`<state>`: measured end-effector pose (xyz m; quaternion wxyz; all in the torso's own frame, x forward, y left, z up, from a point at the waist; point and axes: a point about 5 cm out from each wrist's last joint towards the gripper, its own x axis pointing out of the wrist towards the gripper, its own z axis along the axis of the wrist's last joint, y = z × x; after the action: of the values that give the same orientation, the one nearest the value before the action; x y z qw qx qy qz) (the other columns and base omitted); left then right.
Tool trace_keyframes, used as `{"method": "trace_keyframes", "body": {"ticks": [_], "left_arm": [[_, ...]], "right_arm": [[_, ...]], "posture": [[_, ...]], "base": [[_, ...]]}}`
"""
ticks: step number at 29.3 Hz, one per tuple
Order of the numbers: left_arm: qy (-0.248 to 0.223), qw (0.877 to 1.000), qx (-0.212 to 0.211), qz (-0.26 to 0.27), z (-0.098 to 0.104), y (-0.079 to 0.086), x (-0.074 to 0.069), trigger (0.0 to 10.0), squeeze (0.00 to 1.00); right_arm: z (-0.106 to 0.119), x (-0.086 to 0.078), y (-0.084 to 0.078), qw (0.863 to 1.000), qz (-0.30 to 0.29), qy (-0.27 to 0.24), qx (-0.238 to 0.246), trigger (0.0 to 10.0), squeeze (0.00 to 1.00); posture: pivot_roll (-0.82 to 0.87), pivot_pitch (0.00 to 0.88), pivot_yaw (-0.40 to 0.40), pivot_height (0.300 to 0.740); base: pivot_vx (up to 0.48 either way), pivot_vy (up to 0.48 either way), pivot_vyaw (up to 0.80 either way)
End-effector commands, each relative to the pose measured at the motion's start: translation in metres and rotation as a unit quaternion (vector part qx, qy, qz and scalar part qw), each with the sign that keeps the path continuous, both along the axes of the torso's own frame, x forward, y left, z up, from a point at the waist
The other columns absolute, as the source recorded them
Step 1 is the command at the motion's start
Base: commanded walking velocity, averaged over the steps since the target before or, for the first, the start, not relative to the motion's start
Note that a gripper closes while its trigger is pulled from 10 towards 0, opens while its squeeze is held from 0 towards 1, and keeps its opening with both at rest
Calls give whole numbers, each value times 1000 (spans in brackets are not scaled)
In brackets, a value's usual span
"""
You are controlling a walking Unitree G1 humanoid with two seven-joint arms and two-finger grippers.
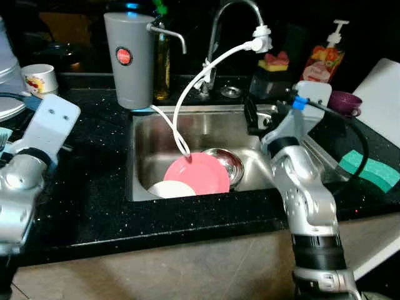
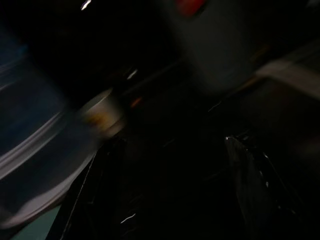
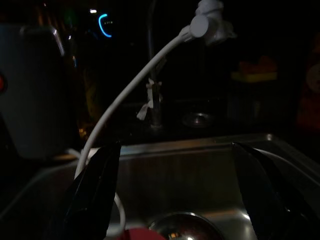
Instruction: Kitchen organization
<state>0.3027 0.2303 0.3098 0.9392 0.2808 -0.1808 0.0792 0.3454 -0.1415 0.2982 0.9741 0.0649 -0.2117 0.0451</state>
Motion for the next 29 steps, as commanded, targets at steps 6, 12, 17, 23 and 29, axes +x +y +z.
{"method": "trace_keyframes", "body": {"ticks": [6,12,17,23,29], "left_arm": [[-33,989,-44,-141,1,-50,-16,10000,0],[-28,986,-49,-159,-4,-63,-16,10000,0],[-24,987,-49,-150,-6,-61,-15,10000,0],[-16,990,-47,-130,-9,-54,-13,10000,0],[-4,998,-22,-61,-9,-32,-7,10000,0]], "right_arm": [[0,-16,-2,999,-18,-27,-13,10000,0],[-6,-23,-4,999,-23,-22,-22,10000,0],[-9,-26,-4,999,-24,-18,-29,10000,0],[-9,-27,-4,999,-26,-15,-36,10000,0],[-8,-26,-3,999,-25,-18,-38,10000,0]], "posture": [[120,148,-92,740],[112,147,-88,740],[107,151,-85,740],[105,156,-84,740],[107,159,-83,740]], "base": [[0,0,0],[0,0,0],[0,0,0],[0,0,0],[0,0,0]]}}
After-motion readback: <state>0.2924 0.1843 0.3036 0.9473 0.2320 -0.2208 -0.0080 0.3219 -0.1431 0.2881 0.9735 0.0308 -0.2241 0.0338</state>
